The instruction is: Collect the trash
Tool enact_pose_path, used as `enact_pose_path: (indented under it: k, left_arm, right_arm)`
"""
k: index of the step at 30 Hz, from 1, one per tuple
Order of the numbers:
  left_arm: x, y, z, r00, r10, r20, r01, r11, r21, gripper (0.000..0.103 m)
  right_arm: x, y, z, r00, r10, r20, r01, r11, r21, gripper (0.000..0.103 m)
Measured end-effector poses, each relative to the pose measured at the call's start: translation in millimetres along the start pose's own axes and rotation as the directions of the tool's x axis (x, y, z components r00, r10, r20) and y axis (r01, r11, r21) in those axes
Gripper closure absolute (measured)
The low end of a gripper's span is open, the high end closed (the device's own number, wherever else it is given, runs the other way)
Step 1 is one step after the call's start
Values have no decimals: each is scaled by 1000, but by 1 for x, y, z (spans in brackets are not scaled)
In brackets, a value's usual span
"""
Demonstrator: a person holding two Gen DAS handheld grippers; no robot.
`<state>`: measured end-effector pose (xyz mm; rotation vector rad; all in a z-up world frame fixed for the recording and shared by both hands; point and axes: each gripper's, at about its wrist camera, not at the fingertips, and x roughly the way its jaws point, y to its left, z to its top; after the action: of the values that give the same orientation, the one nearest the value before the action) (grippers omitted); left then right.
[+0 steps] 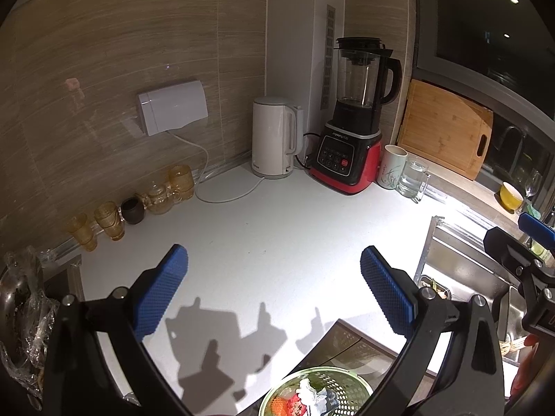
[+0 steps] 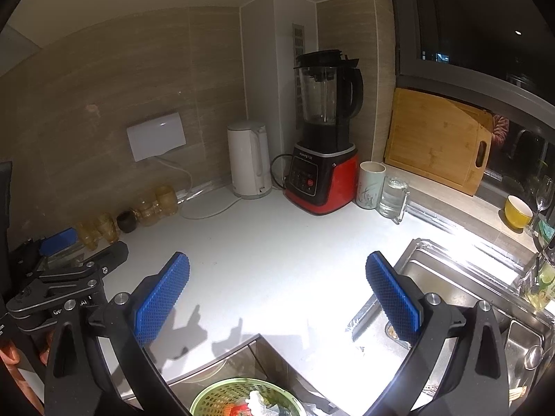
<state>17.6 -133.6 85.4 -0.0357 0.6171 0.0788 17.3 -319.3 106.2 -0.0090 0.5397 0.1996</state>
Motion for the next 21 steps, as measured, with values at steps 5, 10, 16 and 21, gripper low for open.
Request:
enact_pose_path:
  k: [5,10,16,21]
  left_arm:
    - [0,0,0,1000,-5,0,5,1000,6,8]
    - [0,-1,0,1000,-5,-1,5,1000,4,8]
    - [0,-1,-1,1000,-11,-1,11,1000,8,8]
    - [0,-1,-1,1000,-11,-1,11,1000,9,8]
  right_arm:
    - [-1,-1,0,1000,-1,1,1,1000,6,2]
    - [-1,-1,0,1000,-2,1,2,1000,8,2]
    - [-2,-2,0,1000,-1,1,1,1000,9,2]
    - [-2,-2,-1,1000,-2,2,2,1000,9,2]
